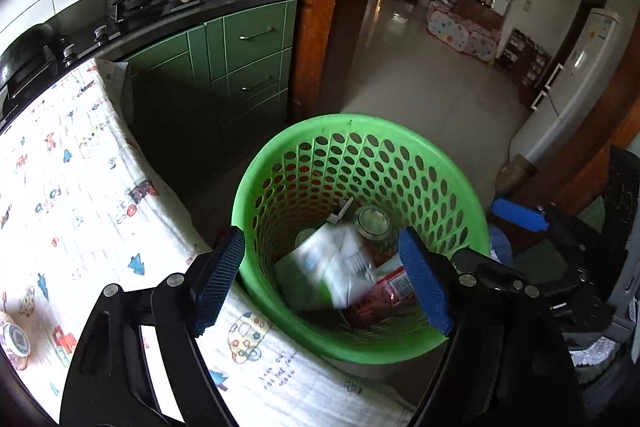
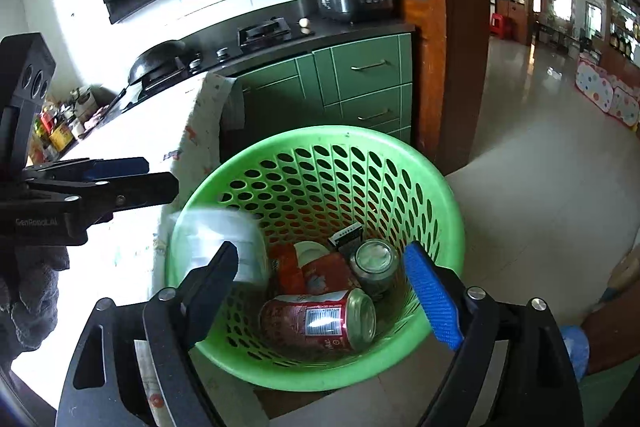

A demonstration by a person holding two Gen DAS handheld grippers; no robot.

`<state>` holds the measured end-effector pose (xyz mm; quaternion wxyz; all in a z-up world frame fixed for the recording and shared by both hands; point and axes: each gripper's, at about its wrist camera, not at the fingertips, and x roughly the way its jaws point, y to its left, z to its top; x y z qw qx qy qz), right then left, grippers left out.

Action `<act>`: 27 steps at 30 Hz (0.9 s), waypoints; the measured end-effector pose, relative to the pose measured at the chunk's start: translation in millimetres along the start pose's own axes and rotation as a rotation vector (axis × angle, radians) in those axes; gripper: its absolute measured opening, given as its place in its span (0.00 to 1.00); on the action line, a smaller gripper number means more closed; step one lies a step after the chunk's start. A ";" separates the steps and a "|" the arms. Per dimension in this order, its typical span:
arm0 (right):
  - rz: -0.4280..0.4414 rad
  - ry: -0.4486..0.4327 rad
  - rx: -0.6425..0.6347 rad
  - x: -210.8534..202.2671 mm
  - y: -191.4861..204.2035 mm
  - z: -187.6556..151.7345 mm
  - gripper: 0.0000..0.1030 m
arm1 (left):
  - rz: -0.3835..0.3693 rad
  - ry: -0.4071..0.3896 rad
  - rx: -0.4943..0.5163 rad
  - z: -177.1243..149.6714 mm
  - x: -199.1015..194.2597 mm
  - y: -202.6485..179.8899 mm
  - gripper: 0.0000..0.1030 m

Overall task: Collect trash
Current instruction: 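Carry the black box into the basket with the right tool while the left tool drops the carton there, then grasp the clear plastic cup with the left tool while the right tool grasps the orange drink bottle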

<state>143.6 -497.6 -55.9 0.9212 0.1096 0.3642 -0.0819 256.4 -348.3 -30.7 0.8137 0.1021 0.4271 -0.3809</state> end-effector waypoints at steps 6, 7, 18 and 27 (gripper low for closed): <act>0.026 -0.012 -0.069 -8.8 24.7 3.8 0.85 | 0.027 -0.022 0.003 -14.7 -24.5 7.5 0.76; 0.033 -0.015 -0.083 -10.2 30.4 4.6 0.85 | 0.036 -0.029 0.003 -18.4 -31.7 10.3 0.76; 0.108 -0.038 -0.231 -18.3 105.9 11.4 0.91 | 0.175 -0.083 -0.030 -67.9 -99.2 56.7 0.76; 0.205 -0.031 -0.381 -12.6 187.0 19.3 0.91 | 0.275 -0.134 -0.125 -112.2 -160.1 114.1 0.76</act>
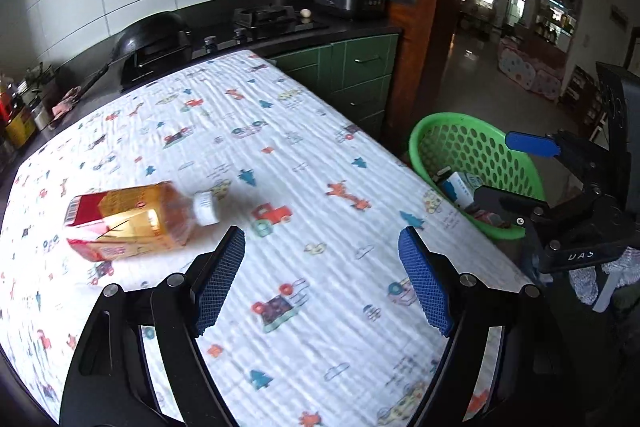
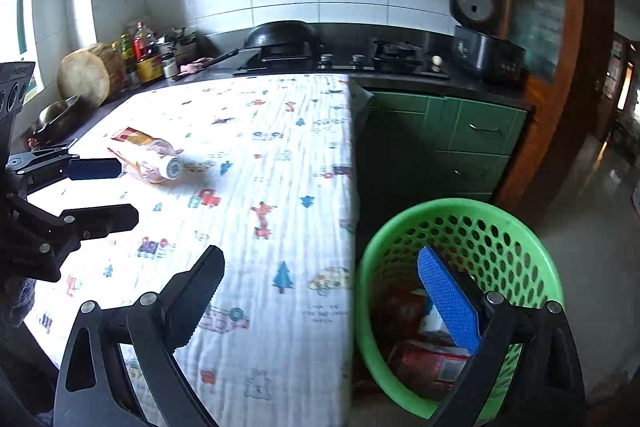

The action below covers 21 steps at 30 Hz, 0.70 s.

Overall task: Collect trash
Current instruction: 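Grasp the clear plastic cup with the left tool while the right tool grasps the orange drink bottle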

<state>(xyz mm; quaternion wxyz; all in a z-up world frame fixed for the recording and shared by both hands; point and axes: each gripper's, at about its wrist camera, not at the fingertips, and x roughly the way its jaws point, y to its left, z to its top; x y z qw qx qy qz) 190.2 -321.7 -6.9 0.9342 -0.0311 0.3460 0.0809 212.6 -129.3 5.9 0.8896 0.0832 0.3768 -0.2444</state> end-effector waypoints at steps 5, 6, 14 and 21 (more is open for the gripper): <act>0.068 0.003 -0.077 16.8 41.2 20.6 0.91 | 0.086 -0.011 -0.051 -20.5 -22.7 49.9 0.76; 0.080 0.006 -0.097 21.0 49.8 24.7 0.91 | 0.109 -0.012 -0.061 -24.9 -27.0 61.0 0.76; 0.150 0.028 -0.231 53.8 105.2 52.0 0.92 | 0.227 0.014 -0.164 -60.6 -43.6 143.0 0.76; 0.195 0.054 -0.309 84.9 143.6 66.0 0.91 | 0.221 0.081 -0.194 -82.8 -24.3 173.3 0.80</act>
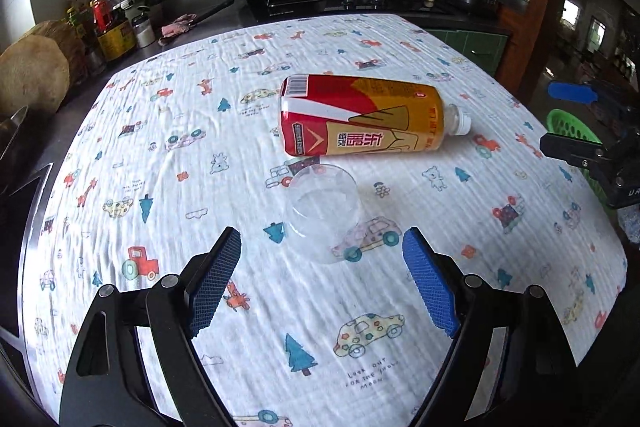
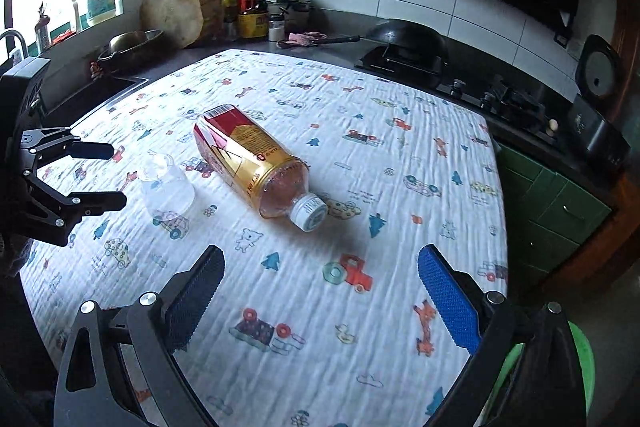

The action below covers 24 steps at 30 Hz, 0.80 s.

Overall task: Collect trash
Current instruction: 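Grasp the clear plastic cup with the left tool while the right tool grasps the orange drink bottle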

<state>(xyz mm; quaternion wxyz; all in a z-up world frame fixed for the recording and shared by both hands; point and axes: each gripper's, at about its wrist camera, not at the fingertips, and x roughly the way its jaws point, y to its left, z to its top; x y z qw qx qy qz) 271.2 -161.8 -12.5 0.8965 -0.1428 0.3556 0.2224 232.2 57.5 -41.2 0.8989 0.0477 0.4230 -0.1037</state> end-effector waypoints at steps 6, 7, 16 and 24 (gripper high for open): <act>0.036 0.023 -0.033 26.3 10.1 18.1 0.91 | -0.040 0.044 -0.020 2.4 31.7 0.9 0.80; 0.040 0.029 -0.045 30.5 11.7 20.8 0.91 | -0.052 0.049 -0.027 3.6 36.0 1.8 0.80; 0.094 0.066 -0.127 65.6 17.3 41.5 0.91 | -0.104 0.064 -0.039 5.5 54.3 7.7 0.75; 0.117 0.106 -0.201 97.5 26.5 56.1 0.91 | -0.132 0.064 -0.036 5.2 60.8 11.7 0.61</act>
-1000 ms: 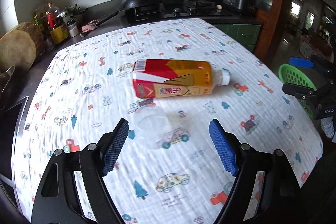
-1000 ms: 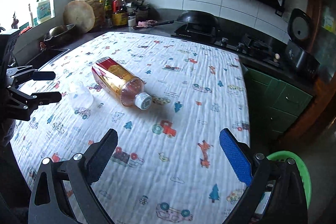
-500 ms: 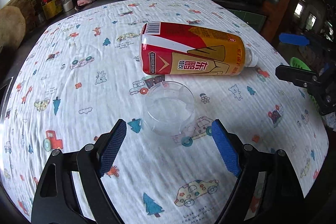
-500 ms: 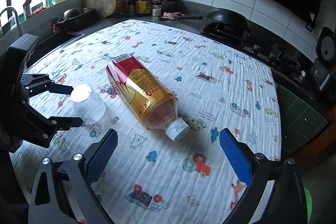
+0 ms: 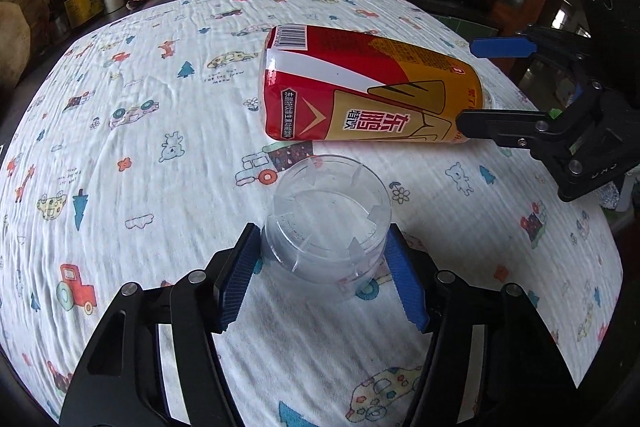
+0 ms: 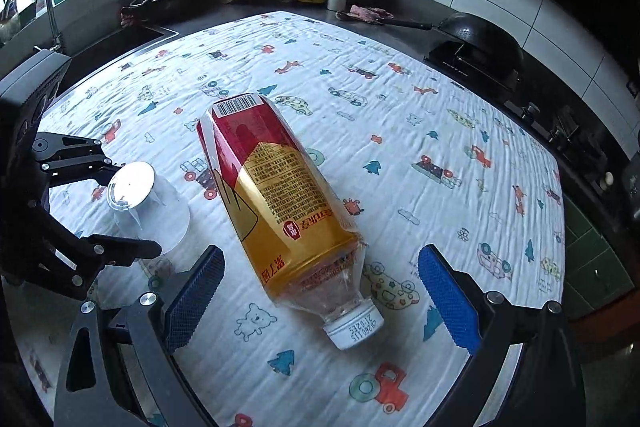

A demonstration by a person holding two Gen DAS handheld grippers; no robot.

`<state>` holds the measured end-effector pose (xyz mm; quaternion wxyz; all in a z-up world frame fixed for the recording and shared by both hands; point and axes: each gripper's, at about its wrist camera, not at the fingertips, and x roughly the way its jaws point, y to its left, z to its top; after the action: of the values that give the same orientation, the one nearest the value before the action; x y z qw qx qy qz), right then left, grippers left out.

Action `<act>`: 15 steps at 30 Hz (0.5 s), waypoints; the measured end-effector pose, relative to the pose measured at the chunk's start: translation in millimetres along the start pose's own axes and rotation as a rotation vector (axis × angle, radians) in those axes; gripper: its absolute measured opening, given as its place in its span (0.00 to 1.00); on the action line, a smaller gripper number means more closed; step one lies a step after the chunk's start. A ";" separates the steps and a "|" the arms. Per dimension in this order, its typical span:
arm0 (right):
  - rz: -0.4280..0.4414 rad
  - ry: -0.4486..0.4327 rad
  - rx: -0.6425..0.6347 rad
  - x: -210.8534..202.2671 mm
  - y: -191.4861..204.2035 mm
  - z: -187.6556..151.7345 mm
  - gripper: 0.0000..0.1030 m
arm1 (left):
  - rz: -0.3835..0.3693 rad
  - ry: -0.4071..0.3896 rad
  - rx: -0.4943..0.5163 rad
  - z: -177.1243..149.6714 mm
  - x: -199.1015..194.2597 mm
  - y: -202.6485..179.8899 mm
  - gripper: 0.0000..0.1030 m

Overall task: Collect trash
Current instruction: 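Grasp the clear plastic cup with the left tool while the right tool grasps the orange drink bottle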

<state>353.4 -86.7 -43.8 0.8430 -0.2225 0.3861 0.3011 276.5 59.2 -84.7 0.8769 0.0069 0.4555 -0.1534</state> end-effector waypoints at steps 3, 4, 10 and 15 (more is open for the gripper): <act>0.009 0.003 -0.042 6.5 5.8 9.9 0.91 | 0.003 -0.008 0.008 -1.5 -4.3 1.0 0.60; 0.016 0.004 -0.058 9.0 8.1 13.8 0.91 | 0.005 -0.010 0.009 -1.8 -6.1 1.9 0.59; 0.019 0.038 -0.142 31.2 21.7 35.2 0.91 | -0.004 -0.031 0.018 -7.0 -22.2 3.5 0.59; 0.036 0.074 -0.182 47.9 33.6 44.1 0.91 | -0.007 -0.036 0.015 -10.5 -29.5 6.5 0.59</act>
<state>378.3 -19.7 -59.6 0.7990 -0.3019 0.3919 0.3418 254.1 74.7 -68.1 0.8844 0.0091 0.4384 -0.1597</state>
